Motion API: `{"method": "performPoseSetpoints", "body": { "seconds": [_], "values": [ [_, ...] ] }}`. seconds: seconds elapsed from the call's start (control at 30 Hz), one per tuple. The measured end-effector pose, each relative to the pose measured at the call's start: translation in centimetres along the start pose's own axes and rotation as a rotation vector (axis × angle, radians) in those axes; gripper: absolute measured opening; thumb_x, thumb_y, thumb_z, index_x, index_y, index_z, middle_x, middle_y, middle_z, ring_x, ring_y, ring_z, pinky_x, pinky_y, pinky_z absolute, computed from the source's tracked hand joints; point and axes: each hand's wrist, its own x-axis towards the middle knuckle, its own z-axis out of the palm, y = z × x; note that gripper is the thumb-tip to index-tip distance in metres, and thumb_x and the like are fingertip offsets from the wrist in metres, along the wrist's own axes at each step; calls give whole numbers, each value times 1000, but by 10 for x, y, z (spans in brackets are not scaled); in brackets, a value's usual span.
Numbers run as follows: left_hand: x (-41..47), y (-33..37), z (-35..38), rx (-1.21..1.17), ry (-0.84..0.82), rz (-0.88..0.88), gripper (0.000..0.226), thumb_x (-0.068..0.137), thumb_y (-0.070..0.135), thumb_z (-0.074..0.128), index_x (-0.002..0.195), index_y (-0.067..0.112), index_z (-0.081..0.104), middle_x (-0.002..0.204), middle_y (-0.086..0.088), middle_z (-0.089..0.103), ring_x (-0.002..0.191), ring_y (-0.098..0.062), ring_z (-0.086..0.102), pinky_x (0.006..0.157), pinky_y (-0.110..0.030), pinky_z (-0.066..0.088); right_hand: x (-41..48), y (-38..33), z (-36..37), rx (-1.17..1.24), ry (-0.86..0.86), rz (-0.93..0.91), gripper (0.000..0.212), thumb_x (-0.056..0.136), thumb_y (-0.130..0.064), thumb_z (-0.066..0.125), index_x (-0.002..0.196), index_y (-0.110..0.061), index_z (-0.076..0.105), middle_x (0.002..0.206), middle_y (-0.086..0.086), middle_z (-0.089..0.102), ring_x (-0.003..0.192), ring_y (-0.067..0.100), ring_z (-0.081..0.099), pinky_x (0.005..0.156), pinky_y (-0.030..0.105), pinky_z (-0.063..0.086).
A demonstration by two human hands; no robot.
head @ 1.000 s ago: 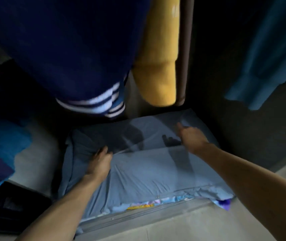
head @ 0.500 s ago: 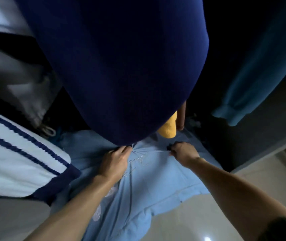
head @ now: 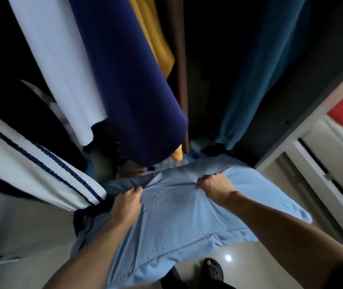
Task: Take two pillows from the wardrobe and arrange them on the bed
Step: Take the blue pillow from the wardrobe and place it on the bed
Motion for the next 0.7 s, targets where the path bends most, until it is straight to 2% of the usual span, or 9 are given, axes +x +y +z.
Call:
{"method": "performPoseSetpoints", "body": {
  "seconds": [0.13, 0.23, 0.37, 0.53, 0.7],
  "values": [
    [-41, 27, -29, -21, -41, 38, 33, 43, -11, 79, 60, 9, 59, 51, -11, 65, 43, -31, 63, 33, -28, 46, -57, -6, -36, -1, 3, 90, 25, 94, -23, 46, 112, -23, 64, 110, 7, 68, 97, 35, 63, 76, 38, 47],
    [-70, 42, -52, -67, -64, 100, 18, 63, -10, 67, 73, 5, 62, 68, -17, 70, 62, -37, 68, 49, -38, 53, -98, -13, -59, -7, 3, 172, 23, 91, -17, 47, 107, -18, 63, 106, 8, 68, 94, 36, 63, 73, 38, 46],
    [-99, 52, -76, -41, -31, 185, 19, 80, -5, 52, 92, 8, 60, 90, -12, 71, 82, -33, 67, 65, -37, 52, -147, -29, -88, -33, 31, 251, 21, 82, -6, 49, 96, -12, 63, 97, 10, 69, 85, 36, 63, 62, 34, 39],
    [-134, 76, -117, -15, 5, 314, 19, 83, 0, 51, 95, 11, 60, 91, -11, 72, 81, -35, 66, 65, -40, 51, -215, -38, -127, -38, 107, 349, 18, 85, -8, 48, 93, -12, 64, 94, 11, 69, 85, 37, 63, 65, 37, 46],
    [-139, 115, -156, -59, 62, 416, 21, 79, -6, 51, 91, 8, 61, 91, -11, 72, 80, -38, 66, 63, -42, 50, -272, -20, -164, -13, 181, 420, 15, 88, -16, 51, 93, -16, 65, 98, 12, 69, 89, 35, 64, 73, 38, 51]
  ]
}}
